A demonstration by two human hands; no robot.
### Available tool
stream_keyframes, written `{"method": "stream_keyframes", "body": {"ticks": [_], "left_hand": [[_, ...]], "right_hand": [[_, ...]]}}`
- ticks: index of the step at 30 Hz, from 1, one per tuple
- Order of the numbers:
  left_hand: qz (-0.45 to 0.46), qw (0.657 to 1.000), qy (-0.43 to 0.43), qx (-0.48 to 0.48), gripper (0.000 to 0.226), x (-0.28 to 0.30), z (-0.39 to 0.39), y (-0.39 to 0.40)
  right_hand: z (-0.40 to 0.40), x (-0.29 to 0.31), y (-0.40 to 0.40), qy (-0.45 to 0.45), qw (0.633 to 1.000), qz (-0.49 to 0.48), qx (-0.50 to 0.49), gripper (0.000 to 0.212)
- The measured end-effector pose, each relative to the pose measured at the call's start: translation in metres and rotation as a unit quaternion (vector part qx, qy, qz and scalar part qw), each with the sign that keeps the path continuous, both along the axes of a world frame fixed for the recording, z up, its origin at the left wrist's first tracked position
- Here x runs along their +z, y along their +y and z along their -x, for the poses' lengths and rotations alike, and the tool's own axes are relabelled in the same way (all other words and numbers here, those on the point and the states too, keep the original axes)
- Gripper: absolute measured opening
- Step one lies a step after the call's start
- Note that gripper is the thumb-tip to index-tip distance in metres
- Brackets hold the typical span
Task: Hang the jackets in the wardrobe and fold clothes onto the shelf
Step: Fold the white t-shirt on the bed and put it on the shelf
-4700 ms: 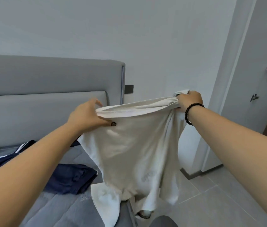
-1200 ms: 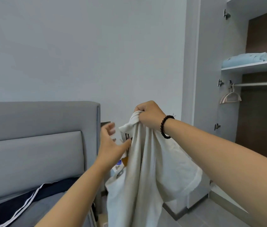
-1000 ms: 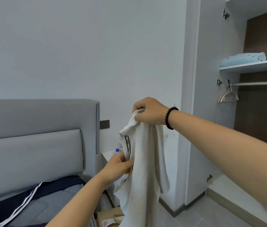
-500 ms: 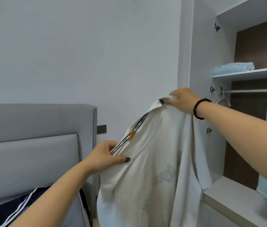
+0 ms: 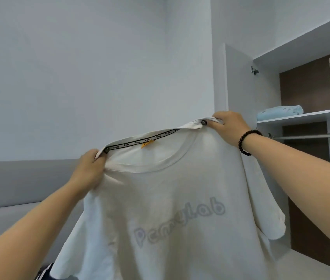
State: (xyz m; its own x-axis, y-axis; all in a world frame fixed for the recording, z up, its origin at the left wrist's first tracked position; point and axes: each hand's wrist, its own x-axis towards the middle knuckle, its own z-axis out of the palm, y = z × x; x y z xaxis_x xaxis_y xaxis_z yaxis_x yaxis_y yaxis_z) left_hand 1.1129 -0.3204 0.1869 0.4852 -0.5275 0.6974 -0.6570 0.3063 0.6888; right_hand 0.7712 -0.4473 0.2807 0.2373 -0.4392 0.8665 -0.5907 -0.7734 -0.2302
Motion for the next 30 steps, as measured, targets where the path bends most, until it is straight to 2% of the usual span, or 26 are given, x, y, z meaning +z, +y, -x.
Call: {"method": "stream_keyframes", "body": {"ticks": [2,4,7,10,12,15,18,20,25,28,30], "left_hand": [[0.053,0.997,-0.049,0.041,0.039,0.014,0.002,0.021],[0.078,0.987,-0.134,0.046,0.032,0.033,-0.002,0.049],[0.018,0.954,-0.285,0.096,0.052,0.070,-0.011,0.095],[0.018,0.913,-0.356,0.197,0.030,0.106,-0.015,0.137],[0.039,0.910,-0.347,0.224,0.019,0.125,-0.018,0.159],[0.072,0.916,-0.295,0.263,0.020,0.143,-0.022,0.188],[0.115,0.927,-0.227,0.275,0.029,0.155,-0.025,0.217],[0.158,0.929,-0.211,0.260,0.032,0.162,-0.029,0.240],[0.254,0.902,-0.202,0.283,0.033,0.178,-0.031,0.308],[0.279,0.888,-0.207,0.301,0.047,0.178,-0.029,0.326],[0.250,0.899,-0.196,0.302,0.055,0.169,-0.031,0.331]], "right_hand": [[0.000,0.008,0.010,-0.015,1.000,0.020,0.000,0.045],[0.004,0.021,0.020,-0.029,0.998,0.048,-0.016,0.045],[0.020,0.040,0.036,-0.058,0.994,0.081,-0.042,0.038],[0.022,0.057,0.063,-0.081,0.992,0.093,-0.017,0.026],[0.015,0.063,0.082,-0.085,0.992,0.093,0.027,0.018],[-0.002,0.068,0.106,-0.126,0.983,0.041,0.131,0.018],[-0.021,0.067,0.136,-0.180,0.934,-0.099,0.292,0.016],[-0.032,0.070,0.154,-0.192,0.904,-0.148,0.353,0.016],[-0.055,0.080,0.202,-0.255,0.867,-0.107,0.415,0.022],[-0.073,0.074,0.221,-0.256,0.825,-0.154,0.480,0.036],[-0.089,0.061,0.225,-0.237,0.817,-0.190,0.490,0.046]]}}
